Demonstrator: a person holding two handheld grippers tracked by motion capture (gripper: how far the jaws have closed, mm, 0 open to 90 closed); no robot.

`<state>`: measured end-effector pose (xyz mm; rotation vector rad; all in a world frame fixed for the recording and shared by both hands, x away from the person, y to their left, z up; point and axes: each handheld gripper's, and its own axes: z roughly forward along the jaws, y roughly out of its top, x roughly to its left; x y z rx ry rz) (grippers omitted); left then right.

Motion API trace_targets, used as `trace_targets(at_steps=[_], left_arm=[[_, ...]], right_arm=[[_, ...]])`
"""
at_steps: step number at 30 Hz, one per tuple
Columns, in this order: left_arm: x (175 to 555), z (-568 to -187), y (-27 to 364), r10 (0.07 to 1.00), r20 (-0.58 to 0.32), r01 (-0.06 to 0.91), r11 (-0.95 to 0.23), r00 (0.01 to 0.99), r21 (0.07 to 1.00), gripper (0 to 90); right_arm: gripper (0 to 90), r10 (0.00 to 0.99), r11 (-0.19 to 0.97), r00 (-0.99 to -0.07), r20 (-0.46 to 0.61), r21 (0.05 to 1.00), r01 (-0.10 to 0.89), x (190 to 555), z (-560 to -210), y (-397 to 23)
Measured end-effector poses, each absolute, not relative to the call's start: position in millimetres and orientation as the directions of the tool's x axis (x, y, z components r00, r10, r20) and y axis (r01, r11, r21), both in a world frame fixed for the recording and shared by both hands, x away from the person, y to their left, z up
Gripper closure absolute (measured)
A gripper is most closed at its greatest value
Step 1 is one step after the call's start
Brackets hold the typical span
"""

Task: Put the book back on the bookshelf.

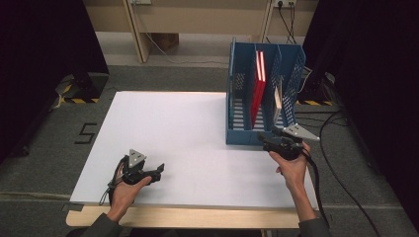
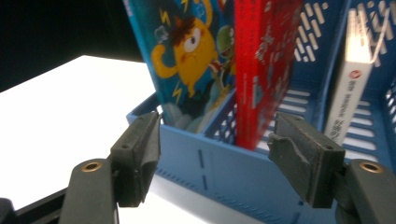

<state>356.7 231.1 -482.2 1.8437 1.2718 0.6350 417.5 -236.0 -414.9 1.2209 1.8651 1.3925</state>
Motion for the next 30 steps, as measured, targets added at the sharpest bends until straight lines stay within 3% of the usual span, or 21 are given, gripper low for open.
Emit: trace_targets(at_steps=[9, 30], left_arm=[[356.5, -482.4, 230.6, 0.926, -0.035, 0.529, -0.183, 0.376, 0.829, 15.3], [356.1, -482.3, 230.2, 0.924, -0.031, 0.528, -0.191, 0.382, 0.828, 15.3]], right_arm=[[26.9, 0.873, 0.081, -0.476, 0.107, 0.931, 0.357, 405.8, -421.1, -221.2], [26.5, 0.845, 0.129, -0.525, 0.1, 0.915, 0.382, 383.0, -439.7, -203.1]])
